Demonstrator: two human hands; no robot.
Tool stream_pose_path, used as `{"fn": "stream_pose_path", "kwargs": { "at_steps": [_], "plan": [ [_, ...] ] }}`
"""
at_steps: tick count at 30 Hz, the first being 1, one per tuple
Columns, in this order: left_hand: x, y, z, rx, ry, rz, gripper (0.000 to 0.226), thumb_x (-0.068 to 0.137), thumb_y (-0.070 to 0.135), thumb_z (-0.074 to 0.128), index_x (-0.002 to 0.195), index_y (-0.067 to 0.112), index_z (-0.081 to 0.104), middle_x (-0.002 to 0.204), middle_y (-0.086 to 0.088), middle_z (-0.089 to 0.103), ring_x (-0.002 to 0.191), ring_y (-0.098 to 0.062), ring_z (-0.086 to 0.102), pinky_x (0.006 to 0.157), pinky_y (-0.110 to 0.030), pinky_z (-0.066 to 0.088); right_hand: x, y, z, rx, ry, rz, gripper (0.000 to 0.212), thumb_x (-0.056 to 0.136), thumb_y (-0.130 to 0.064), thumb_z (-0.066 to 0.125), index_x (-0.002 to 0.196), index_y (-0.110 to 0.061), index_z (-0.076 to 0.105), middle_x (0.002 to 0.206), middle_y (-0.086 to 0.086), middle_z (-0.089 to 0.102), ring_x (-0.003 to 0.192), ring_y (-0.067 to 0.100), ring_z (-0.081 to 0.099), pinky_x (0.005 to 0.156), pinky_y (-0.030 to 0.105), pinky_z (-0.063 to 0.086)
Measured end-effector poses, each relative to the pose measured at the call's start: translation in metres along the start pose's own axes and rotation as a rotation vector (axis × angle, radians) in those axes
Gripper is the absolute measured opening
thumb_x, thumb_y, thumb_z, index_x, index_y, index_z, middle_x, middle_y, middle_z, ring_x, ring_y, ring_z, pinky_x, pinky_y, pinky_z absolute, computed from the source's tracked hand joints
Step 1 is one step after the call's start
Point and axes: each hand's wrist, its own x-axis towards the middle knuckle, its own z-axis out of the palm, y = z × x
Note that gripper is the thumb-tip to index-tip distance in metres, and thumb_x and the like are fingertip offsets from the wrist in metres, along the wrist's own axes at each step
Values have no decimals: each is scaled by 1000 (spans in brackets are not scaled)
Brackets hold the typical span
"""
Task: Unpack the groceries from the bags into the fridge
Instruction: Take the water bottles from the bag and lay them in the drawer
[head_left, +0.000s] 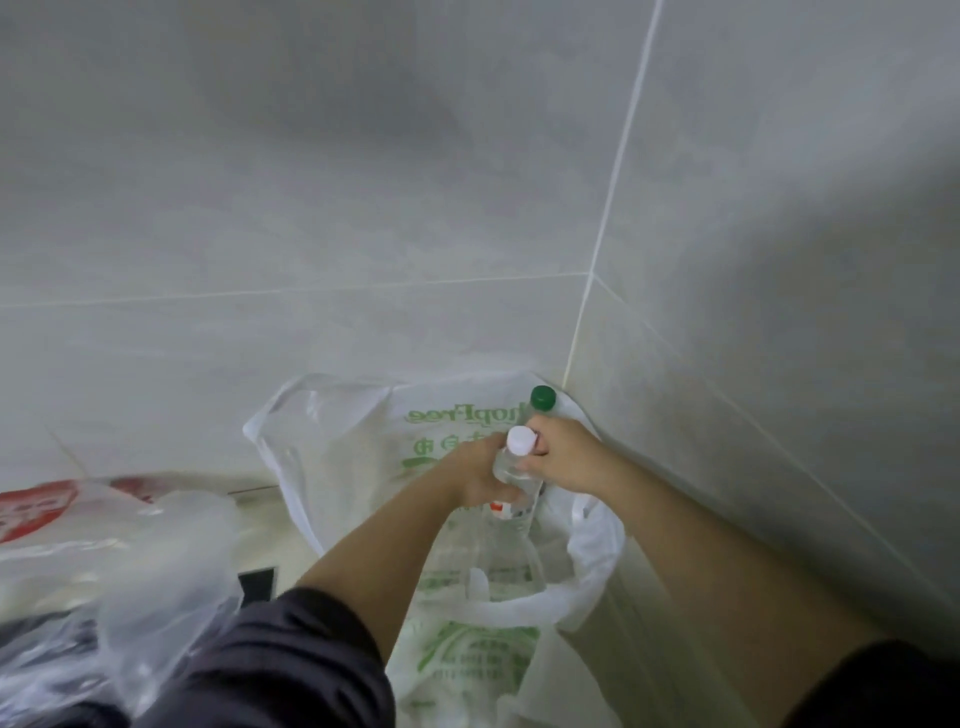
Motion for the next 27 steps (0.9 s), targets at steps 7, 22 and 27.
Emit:
{"fn": "stream_pose_path", "kwargs": {
  "at_steps": [7, 22, 27],
  "plan": [
    [-1, -6, -4, -24, 123, 29, 57, 77, 36, 78, 127, 19, 56, 121, -1, 64, 110, -21, 59, 92, -30, 46, 15, 12, -28, -117, 240, 32, 40, 86, -8, 56, 124, -17, 52, 115, 5, 56, 105, 26, 56, 90, 32, 46],
    [-15, -30, -23, 43, 224, -13, 57, 76, 48, 75, 120, 21, 52, 114, 3, 53, 102, -16, 51, 89, -35, 46, 46, 8, -10, -380, 339, 27, 33, 93, -25, 55, 119, -10, 39, 120, 13, 51, 99, 34, 55, 72, 36, 42],
    [-14, -6, -30, 317, 210, -42, 47, 88, 50, 60, 117, 16, 47, 113, -5, 60, 96, -23, 56, 72, -31, 42, 46, 12, -8, -428, 312, 17, 24, 94, -30, 48, 109, -12, 45, 112, 10, 58, 97, 33, 58, 69, 33, 39]
  ]
}}
